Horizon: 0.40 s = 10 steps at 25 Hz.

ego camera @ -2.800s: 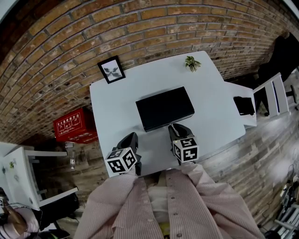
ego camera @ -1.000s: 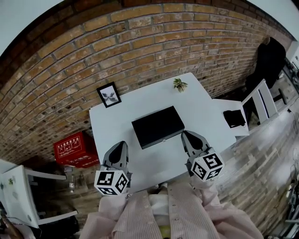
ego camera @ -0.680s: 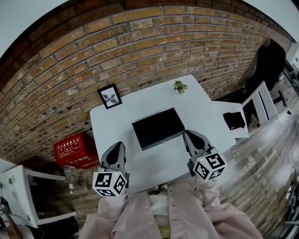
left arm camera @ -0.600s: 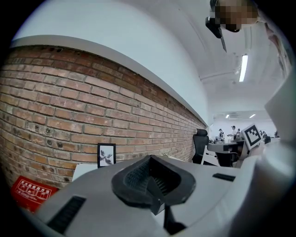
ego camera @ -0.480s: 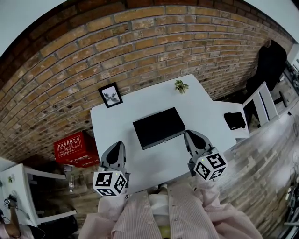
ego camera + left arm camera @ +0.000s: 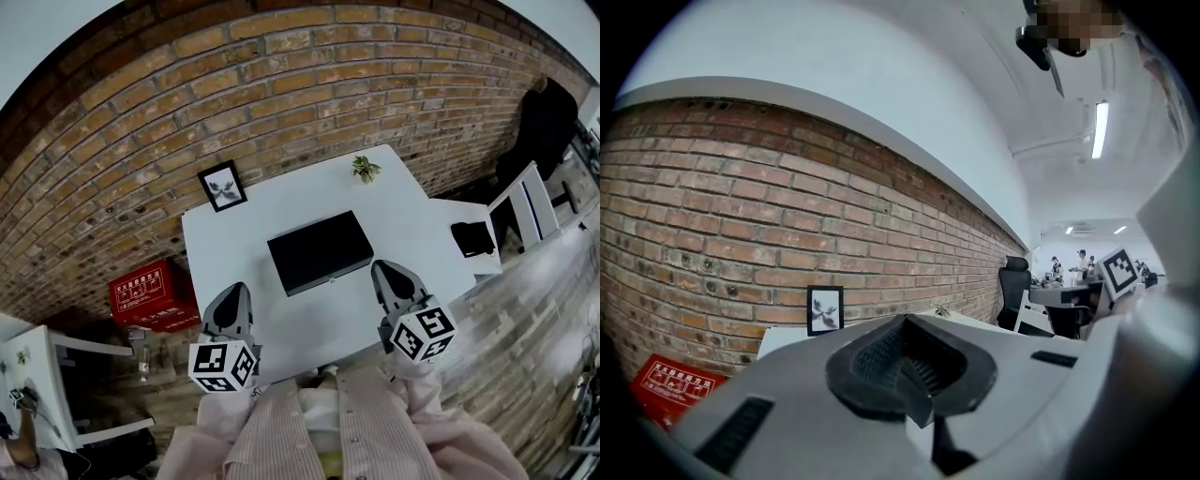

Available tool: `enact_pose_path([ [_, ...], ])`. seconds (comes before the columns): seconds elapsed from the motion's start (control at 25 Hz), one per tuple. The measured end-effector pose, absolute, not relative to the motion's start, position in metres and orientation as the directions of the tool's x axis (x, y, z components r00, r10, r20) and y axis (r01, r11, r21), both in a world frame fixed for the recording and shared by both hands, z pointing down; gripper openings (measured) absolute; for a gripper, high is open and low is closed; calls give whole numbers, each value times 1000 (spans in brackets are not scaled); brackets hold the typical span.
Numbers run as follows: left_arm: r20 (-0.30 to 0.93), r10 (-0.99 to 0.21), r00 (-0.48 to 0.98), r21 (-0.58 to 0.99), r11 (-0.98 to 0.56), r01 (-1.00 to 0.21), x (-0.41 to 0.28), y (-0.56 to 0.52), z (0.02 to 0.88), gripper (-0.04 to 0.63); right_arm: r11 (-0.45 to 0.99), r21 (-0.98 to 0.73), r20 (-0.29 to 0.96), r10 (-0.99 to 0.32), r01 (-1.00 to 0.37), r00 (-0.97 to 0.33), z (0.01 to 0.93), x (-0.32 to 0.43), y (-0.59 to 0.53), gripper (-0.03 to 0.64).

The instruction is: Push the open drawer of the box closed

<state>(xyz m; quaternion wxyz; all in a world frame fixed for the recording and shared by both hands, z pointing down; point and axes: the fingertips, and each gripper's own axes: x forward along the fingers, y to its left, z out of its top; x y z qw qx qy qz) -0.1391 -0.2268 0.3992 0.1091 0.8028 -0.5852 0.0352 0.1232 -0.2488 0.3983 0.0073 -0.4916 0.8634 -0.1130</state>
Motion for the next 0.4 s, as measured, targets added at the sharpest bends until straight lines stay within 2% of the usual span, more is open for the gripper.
enact_pose_path([
  [0.4, 198, -932, 303, 139, -280, -950, -139, -226, 405, -5, 442, -213, 104, -877, -871, -470, 402, 138, -251, 3],
])
